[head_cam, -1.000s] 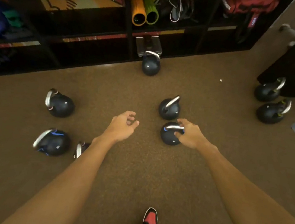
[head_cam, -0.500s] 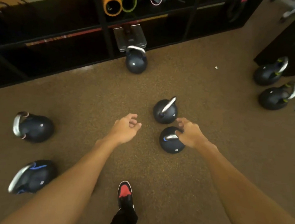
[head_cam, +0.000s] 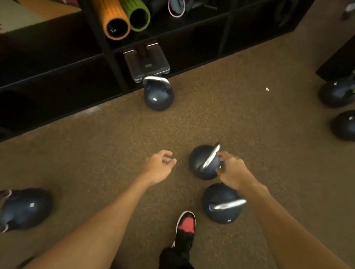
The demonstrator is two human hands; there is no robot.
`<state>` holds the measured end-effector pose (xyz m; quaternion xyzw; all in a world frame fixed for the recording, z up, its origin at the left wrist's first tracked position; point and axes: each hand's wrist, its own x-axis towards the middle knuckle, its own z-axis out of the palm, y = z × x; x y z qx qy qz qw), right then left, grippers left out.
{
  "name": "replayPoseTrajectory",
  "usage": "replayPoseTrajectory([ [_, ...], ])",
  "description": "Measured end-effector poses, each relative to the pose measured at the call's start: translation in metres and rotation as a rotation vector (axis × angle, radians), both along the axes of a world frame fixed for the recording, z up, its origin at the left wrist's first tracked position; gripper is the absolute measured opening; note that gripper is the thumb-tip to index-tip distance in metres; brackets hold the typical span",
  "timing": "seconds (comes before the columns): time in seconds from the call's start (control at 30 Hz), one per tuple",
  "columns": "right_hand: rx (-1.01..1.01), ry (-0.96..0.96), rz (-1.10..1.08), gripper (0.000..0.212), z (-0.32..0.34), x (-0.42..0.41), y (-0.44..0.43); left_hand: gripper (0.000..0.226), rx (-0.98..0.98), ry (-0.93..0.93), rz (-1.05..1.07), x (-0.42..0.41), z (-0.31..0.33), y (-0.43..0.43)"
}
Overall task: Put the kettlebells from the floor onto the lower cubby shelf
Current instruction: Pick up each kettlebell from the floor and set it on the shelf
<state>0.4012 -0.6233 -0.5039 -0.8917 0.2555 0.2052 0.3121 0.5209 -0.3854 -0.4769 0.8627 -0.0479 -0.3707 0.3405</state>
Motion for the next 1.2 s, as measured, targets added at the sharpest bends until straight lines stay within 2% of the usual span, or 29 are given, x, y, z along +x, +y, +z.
replayPoseTrajectory([
  [0.13,0.006,0.049,0.034,0.064,-0.040,0.040,-0.023,0.033,0.029,0.028,-0.030,0.039,-0.033,-0.034],
  [0.3,-0.075,0.073,0.201,0.062,-0.096,0.083,-0.045,0.040,0.047,0.046,-0.043,0.082,-0.088,-0.077],
  [0.53,-0.244,0.120,0.489,0.062,-0.185,0.110,-0.068,0.043,0.061,0.121,-0.056,0.101,-0.202,-0.112],
  [0.7,-0.405,0.092,0.689,0.054,-0.239,0.112,-0.076,0.041,0.047,0.220,0.020,0.096,-0.284,-0.130],
  [0.83,-0.517,0.081,0.799,0.060,-0.262,0.114,-0.068,0.052,0.038,0.395,0.097,0.083,-0.331,-0.140],
  [0.93,-0.591,0.122,0.837,0.056,-0.263,0.121,-0.060,0.062,0.037,0.506,0.146,0.071,-0.350,-0.146],
  [1.07,-0.596,0.152,0.924,0.048,-0.260,0.131,-0.053,0.071,0.017,0.557,0.190,0.059,-0.365,-0.152],
  [1.2,-0.605,0.185,1.010,0.054,-0.267,0.137,-0.054,0.078,-0.047,0.560,0.278,0.053,-0.372,-0.158],
])
